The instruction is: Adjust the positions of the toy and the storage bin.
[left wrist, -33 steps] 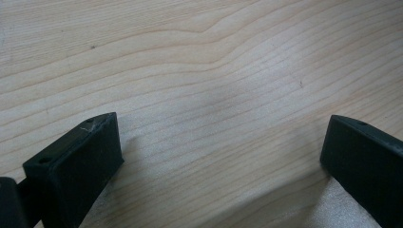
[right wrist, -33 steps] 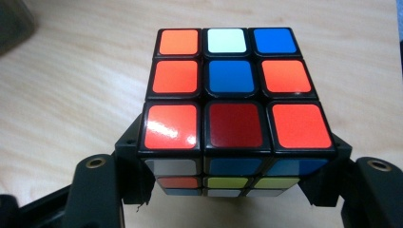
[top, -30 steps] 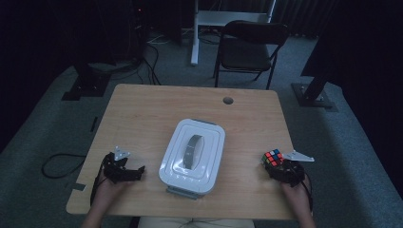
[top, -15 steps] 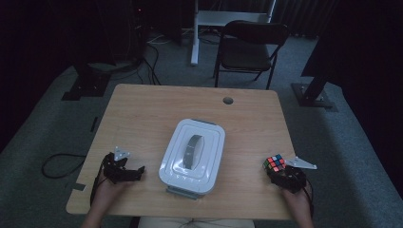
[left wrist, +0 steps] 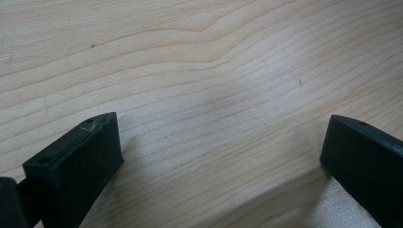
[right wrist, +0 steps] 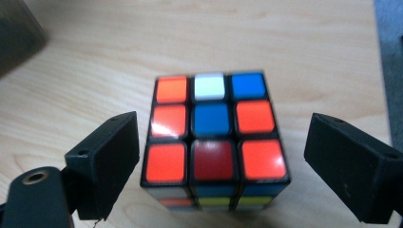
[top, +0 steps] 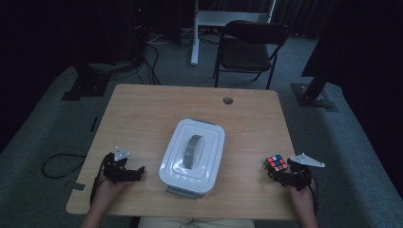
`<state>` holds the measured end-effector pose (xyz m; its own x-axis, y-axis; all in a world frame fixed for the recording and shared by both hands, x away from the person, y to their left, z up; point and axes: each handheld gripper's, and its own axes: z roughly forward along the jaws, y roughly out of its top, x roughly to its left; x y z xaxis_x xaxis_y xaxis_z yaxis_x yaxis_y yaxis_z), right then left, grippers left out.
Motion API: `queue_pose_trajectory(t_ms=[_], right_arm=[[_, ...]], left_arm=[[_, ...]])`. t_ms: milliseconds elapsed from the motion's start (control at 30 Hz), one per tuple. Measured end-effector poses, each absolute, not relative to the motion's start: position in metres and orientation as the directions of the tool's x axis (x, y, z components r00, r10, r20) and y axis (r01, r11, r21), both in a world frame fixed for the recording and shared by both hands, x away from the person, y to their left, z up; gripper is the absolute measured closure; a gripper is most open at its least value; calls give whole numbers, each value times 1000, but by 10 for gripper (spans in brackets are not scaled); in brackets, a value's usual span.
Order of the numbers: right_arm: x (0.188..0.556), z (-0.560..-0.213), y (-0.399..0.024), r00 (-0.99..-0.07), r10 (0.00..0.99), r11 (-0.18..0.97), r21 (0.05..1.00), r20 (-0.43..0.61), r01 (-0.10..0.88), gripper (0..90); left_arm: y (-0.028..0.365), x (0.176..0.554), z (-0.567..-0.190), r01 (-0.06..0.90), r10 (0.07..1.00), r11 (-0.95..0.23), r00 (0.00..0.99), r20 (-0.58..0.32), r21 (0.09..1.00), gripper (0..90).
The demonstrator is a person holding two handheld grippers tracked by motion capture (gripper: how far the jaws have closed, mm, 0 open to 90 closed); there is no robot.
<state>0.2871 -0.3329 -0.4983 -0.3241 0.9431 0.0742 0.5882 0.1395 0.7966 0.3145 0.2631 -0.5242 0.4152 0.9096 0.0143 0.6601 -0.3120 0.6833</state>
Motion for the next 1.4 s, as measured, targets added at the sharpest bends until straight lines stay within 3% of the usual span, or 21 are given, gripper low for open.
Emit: queue_pose_trajectory(t_ms=[267,600,933,1400], right_arm=[[293,-476,-327,-345,937,149,831,55,536,138],[307,-452,-300,-489,872,217,863,40,457,155],[318,-452,-270,-646,763,313,870,9,381,151],[320,-478,-234,-790,611,400,837,60,373,139]], left_arm=[[263,314,-524,660,910,-312,415,14,684,5],[263,314,-524,660,910,-312,415,14,683,5],[263,314,-524,660,910,-312,415,14,684,5],[263,314,-524,660,909,-312,416,14,683,5]])
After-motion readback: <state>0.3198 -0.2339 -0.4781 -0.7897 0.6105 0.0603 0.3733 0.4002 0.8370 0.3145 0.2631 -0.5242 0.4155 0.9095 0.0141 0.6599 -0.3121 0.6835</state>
